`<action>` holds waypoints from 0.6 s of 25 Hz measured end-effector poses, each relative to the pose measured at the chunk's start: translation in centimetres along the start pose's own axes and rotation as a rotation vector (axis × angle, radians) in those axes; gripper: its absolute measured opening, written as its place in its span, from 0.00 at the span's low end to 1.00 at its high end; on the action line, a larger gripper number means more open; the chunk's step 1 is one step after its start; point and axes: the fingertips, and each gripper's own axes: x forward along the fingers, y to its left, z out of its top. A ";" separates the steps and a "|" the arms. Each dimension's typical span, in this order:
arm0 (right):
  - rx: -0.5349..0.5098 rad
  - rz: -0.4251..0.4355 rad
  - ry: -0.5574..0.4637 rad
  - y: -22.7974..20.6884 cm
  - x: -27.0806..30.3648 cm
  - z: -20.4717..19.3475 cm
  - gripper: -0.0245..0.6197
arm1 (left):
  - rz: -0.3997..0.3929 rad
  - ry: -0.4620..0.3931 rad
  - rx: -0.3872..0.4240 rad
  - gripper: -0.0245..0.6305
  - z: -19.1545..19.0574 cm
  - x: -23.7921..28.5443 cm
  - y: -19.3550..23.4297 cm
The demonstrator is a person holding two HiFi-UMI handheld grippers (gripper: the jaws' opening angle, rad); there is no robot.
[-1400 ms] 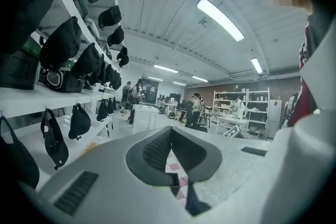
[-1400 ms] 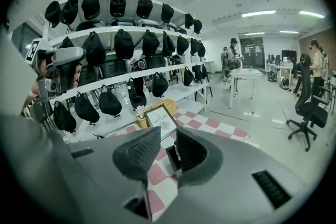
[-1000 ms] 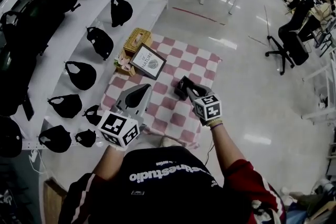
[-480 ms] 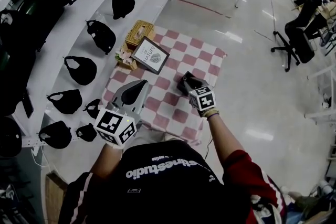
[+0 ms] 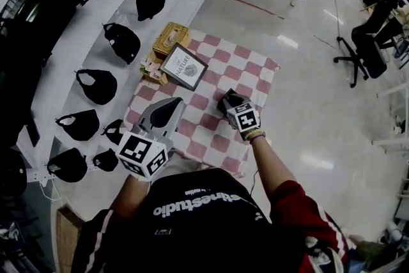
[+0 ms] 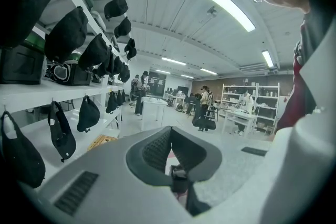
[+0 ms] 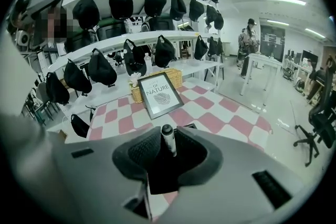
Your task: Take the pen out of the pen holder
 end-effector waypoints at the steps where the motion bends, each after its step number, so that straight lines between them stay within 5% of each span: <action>1: -0.004 0.004 0.006 0.0 0.2 -0.1 0.17 | 0.002 0.002 0.000 0.04 0.0 0.1 0.1; 15: -0.056 -0.009 0.033 -0.4 1.0 -0.4 0.15 | 0.027 0.009 -0.006 0.05 0.2 0.7 1.3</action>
